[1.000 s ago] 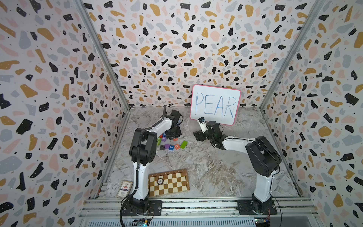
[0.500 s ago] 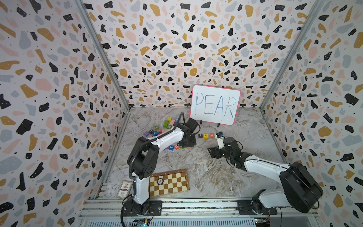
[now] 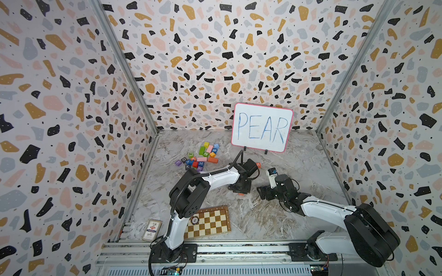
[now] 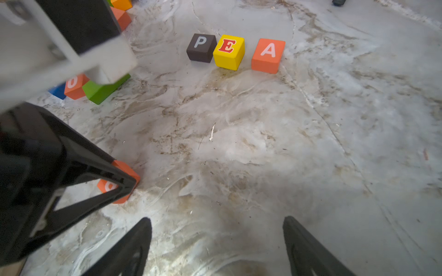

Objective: Spell the uppercase word “pear” with letter blocks
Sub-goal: Place the letter block at the center of the board.

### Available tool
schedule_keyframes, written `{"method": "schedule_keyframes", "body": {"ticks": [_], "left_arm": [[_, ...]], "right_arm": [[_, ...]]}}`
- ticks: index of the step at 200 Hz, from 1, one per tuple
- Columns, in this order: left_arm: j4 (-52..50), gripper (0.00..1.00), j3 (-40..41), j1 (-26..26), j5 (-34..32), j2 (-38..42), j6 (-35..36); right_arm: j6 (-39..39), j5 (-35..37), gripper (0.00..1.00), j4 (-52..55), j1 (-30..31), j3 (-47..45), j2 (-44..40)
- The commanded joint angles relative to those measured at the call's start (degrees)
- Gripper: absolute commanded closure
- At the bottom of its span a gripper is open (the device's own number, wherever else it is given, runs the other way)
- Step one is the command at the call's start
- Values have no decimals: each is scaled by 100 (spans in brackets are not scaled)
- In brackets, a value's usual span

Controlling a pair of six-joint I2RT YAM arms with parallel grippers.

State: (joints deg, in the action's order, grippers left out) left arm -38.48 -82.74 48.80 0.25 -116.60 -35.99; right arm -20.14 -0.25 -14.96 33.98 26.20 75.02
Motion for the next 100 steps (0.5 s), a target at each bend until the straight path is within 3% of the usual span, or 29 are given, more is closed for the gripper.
{"method": "schedule_keyframes", "body": {"ticks": [1, 69, 100], "left_arm": [[-106, 66, 50, 131, -104, -115, 192], [-226, 51, 287, 238, -368, -42, 284], [-327, 50, 379, 238, -708, 92, 319]], "right_arm": [[-35, 25, 13, -177, -20, -18, 88], [-51, -110, 13, -304, -75, 8, 245], [-15, -123, 13, -322, -92, 26, 296]]}}
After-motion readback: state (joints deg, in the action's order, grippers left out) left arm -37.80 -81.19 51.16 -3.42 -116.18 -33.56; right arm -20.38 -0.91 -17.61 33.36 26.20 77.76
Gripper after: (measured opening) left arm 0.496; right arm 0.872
